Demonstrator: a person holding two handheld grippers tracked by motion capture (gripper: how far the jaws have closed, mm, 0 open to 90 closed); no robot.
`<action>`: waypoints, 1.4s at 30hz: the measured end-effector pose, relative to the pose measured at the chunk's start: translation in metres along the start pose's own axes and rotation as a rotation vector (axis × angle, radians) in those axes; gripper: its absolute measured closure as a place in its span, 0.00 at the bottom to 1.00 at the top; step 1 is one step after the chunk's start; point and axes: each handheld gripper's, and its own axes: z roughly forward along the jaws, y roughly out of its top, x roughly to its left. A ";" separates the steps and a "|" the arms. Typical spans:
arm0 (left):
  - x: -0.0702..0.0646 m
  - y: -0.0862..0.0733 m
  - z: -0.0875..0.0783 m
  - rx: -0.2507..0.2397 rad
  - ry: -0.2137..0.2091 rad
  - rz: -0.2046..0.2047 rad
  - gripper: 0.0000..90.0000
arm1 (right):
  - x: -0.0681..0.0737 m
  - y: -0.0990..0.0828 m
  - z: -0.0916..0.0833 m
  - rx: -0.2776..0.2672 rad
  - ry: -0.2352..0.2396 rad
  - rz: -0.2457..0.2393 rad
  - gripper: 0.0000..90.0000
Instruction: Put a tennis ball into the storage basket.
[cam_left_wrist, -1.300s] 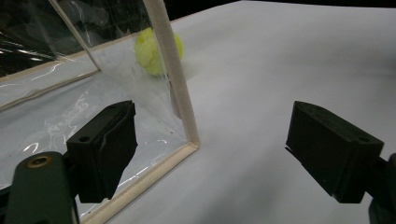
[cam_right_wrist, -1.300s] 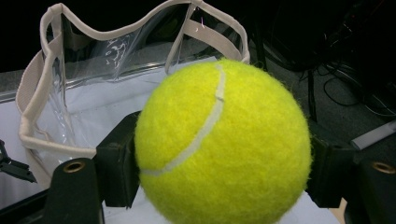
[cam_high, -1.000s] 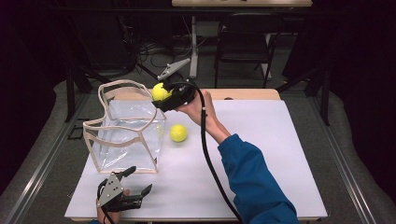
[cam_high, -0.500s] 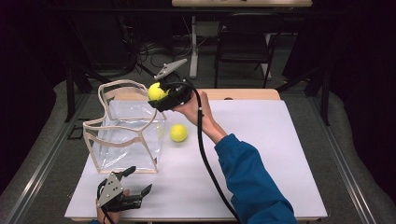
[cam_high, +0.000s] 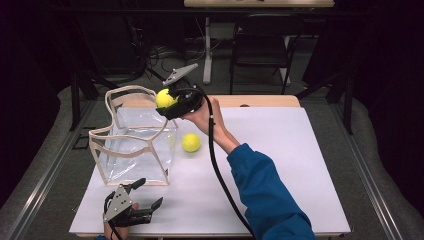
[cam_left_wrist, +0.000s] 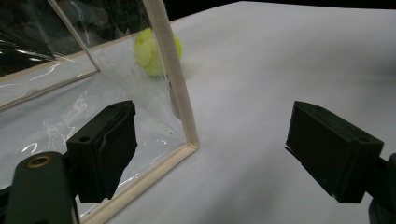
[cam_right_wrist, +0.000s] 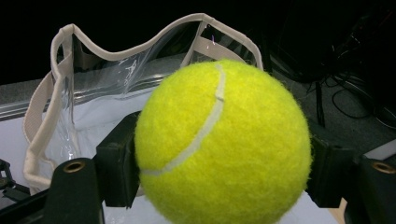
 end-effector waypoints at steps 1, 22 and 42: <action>0.000 0.000 0.000 -0.001 0.000 -0.001 0.18 | 0.001 0.000 0.001 0.002 -0.001 0.000 0.30; 0.000 0.000 -0.001 -0.005 0.002 -0.008 0.18 | 0.012 0.005 0.014 -0.033 0.009 -0.017 0.29; 0.000 0.000 -0.002 -0.010 0.000 -0.001 0.18 | 0.018 0.010 0.026 -0.026 0.037 -0.023 0.29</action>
